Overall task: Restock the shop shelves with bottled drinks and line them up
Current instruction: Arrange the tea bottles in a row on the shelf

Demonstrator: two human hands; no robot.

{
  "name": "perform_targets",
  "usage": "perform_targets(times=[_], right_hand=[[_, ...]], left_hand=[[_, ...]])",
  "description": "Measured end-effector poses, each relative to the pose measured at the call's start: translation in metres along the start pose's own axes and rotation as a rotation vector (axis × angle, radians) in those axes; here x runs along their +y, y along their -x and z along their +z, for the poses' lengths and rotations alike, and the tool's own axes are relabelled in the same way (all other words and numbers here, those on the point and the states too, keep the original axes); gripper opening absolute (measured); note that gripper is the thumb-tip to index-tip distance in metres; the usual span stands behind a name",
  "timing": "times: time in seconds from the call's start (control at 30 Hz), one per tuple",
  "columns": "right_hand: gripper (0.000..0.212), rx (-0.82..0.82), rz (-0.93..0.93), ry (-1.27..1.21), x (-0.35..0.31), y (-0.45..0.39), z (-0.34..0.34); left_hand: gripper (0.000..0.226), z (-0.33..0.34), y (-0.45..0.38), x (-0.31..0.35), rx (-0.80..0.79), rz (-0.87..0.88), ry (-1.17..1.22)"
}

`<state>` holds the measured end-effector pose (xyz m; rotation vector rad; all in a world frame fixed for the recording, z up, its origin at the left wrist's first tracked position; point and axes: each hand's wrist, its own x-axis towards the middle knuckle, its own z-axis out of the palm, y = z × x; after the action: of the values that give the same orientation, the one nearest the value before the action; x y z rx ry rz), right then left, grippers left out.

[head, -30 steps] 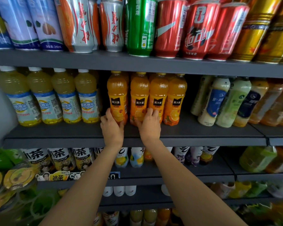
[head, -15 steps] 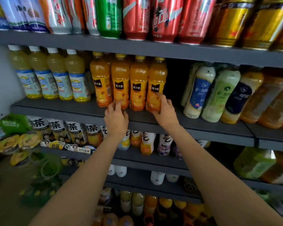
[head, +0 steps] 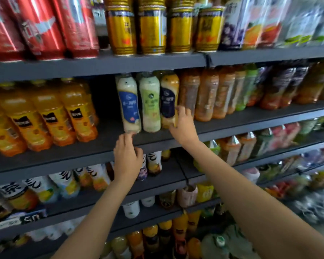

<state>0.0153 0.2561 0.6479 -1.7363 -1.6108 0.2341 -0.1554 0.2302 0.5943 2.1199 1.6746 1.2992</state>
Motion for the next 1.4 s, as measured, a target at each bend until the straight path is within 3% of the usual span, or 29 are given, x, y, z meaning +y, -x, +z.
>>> perform_targets(times=[0.13, 0.33, 0.5, 0.63, 0.73, 0.93, 1.27, 1.4], right_hand=[[0.061, 0.146, 0.204, -0.007, 0.055, -0.021, -0.045], [0.060, 0.020, 0.253, -0.044, 0.122, -0.063, -0.073], [0.061, -0.006, 0.031, 0.187, 0.145, -0.090, -0.069], [0.064, 0.007, -0.064, 0.228, 0.149, -0.100, -0.060], [0.060, 0.029, -0.058, 0.182, 0.151, -0.100, -0.050], [0.049, 0.022, 0.052, -0.047, 0.144, -0.095, -0.055], [0.064, 0.114, 0.092, -0.040, 0.181, -0.062, -0.099], [0.067, 0.033, 0.090, -0.042, 0.191, -0.064, -0.114]], left_hand=[[0.041, 0.036, -0.015, 0.049, -0.026, 0.093, 0.007], [0.047, 0.121, -0.055, 0.117, -0.032, -0.024, 0.030], [0.060, 0.177, -0.105, 0.142, 0.024, -0.315, 0.037], [0.059, 0.196, -0.131, 0.150, 0.138, -0.474, 0.070], [0.054, 0.199, -0.133, 0.157, 0.215, -0.529, -0.053], [0.056, 0.179, -0.102, 0.159, 0.196, -0.464, -0.145], [0.060, 0.150, -0.078, 0.164, 0.024, -0.406, -0.122], [0.059, 0.143, -0.084, 0.165, -0.059, -0.429, -0.068]])
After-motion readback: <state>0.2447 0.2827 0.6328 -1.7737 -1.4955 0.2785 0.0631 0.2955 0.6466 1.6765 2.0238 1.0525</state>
